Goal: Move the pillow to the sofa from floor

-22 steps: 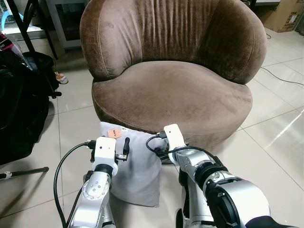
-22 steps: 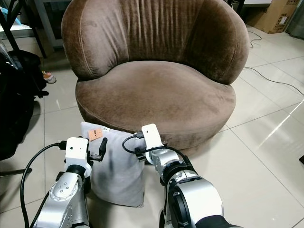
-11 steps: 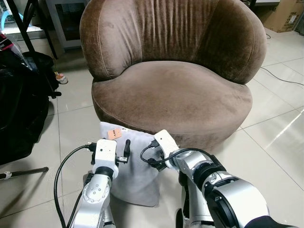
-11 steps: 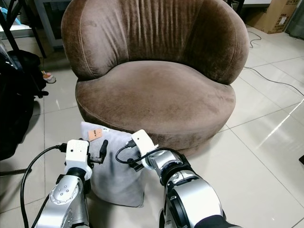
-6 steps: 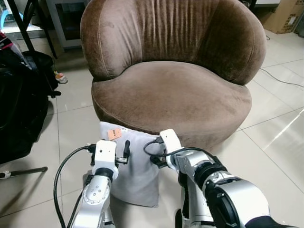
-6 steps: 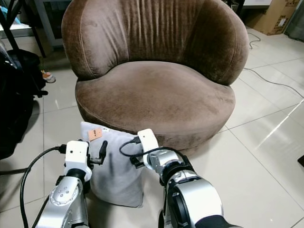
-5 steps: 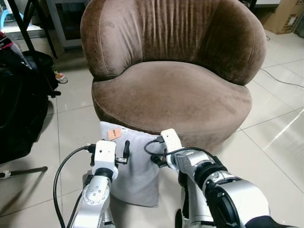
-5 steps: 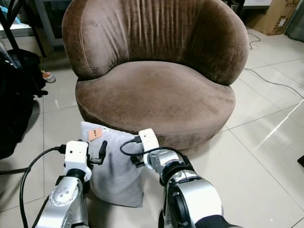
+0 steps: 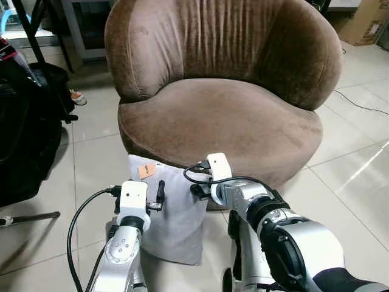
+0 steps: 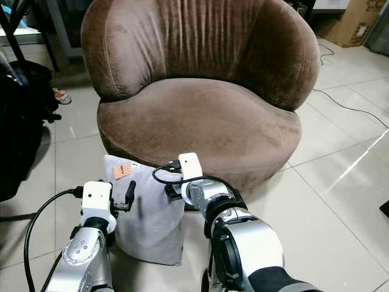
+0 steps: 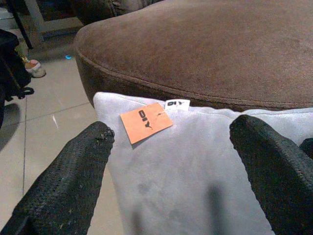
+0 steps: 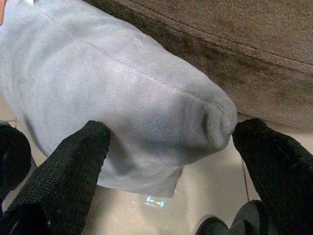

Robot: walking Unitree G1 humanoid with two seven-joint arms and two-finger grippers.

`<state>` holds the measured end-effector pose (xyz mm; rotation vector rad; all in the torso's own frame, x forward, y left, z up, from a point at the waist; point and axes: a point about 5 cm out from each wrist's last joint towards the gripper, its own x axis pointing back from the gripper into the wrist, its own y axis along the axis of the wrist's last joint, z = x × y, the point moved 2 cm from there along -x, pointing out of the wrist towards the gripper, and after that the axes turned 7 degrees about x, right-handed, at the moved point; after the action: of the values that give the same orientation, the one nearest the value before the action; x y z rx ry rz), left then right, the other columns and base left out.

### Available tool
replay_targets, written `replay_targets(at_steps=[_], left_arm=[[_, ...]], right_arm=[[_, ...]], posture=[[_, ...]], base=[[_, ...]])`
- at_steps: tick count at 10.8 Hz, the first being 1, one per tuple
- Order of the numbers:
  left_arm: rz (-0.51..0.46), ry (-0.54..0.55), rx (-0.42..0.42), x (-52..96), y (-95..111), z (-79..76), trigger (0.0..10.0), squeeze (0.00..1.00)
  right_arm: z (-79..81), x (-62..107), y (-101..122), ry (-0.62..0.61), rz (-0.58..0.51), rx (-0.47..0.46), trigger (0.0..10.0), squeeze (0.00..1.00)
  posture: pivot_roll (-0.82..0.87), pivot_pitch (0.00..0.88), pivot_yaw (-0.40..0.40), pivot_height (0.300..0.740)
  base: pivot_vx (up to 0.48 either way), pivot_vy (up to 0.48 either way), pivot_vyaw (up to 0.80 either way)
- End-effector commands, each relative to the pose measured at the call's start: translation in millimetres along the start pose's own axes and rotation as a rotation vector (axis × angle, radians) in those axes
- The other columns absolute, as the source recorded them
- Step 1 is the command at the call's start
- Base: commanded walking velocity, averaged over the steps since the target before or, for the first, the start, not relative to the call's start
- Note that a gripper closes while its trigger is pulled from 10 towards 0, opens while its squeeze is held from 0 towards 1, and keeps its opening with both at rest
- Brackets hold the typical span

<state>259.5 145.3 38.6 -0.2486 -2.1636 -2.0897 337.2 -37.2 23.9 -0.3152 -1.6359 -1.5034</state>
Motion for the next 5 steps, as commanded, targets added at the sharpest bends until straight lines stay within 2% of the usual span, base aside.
replay_targets(at_steps=[1,5], left_arm=[[-0.004,0.013,0.006,-0.3,1.4,0.6,10.0,0.0],[-0.006,0.014,-0.002,0.7,1.9,3.4,10.0,0.0]], right_arm=[[35.4,-0.5,22.5,0.079,-0.047,-0.009,10.0,0.0],[40.1,-3.4,7.4,0.081,0.006,0.003,10.0,0.0]], posture=[[0.03,0.0,-0.108,0.435],[0.04,0.0,-0.103,0.435]], base=[[0.0,0.0,0.0],[0.0,0.0,0.0]])
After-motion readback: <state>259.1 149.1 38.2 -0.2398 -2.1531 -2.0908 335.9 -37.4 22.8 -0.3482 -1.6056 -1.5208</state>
